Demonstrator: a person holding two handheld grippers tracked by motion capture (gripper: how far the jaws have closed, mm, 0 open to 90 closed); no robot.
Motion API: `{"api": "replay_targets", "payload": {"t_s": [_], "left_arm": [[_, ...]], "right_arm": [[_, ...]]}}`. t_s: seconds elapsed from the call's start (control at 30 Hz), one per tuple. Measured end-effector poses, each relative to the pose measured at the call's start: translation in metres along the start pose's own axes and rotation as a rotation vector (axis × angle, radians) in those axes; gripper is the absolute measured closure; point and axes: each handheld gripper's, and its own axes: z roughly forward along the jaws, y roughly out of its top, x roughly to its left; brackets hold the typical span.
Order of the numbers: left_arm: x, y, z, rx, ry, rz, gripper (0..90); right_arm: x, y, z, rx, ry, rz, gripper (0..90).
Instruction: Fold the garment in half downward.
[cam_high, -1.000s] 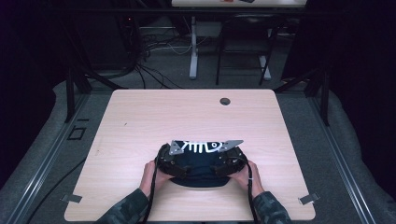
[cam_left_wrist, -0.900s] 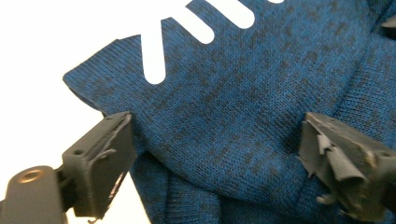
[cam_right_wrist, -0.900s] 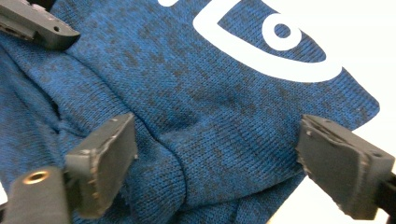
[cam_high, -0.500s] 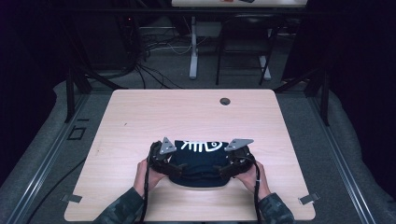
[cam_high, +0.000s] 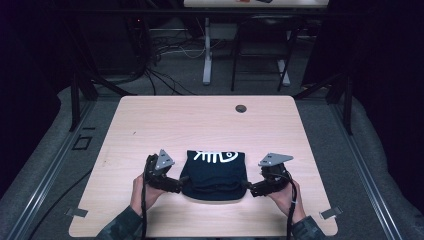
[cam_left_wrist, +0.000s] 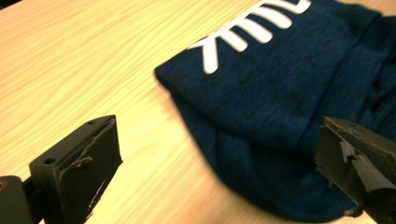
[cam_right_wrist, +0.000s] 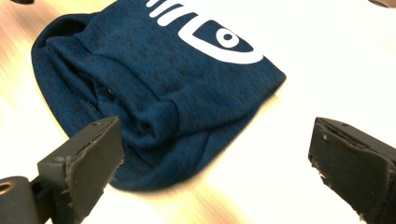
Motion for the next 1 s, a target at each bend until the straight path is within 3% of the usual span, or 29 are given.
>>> {"api": "replay_targets", "payload": {"t_s": [0.27,0.33,0.5,0.63,0.77,0.83,1.0], "left_arm": [[0.017,-0.026,-0.006,0.041,0.041,-0.042,0.4],[0.022,-0.033,-0.006,0.048,0.054,-0.053,0.4],[0.031,-0.047,-0.002,0.077,0.075,-0.075,0.3],[0.037,-0.055,0.004,0.11,0.091,-0.064,0.3],[0.046,-0.061,0.01,0.137,0.074,-0.099,0.3],[0.049,-0.063,0.011,0.126,0.059,-0.13,0.2],[0.054,-0.066,0.012,0.111,0.049,-0.159,0.0]], "right_arm": [[-0.01,-0.023,-0.011,0.002,-0.057,0.034,4.4],[-0.013,-0.03,-0.012,-0.005,-0.071,0.061,4.8],[-0.021,-0.05,-0.007,0.048,-0.09,0.093,4.6],[-0.025,-0.062,0.0,0.089,-0.103,0.103,4.7],[-0.031,-0.068,0.004,0.113,-0.112,0.103,4.7],[-0.035,-0.071,0.007,0.124,-0.112,0.111,4.8],[-0.039,-0.076,0.009,0.091,-0.123,0.133,3.5]]}}
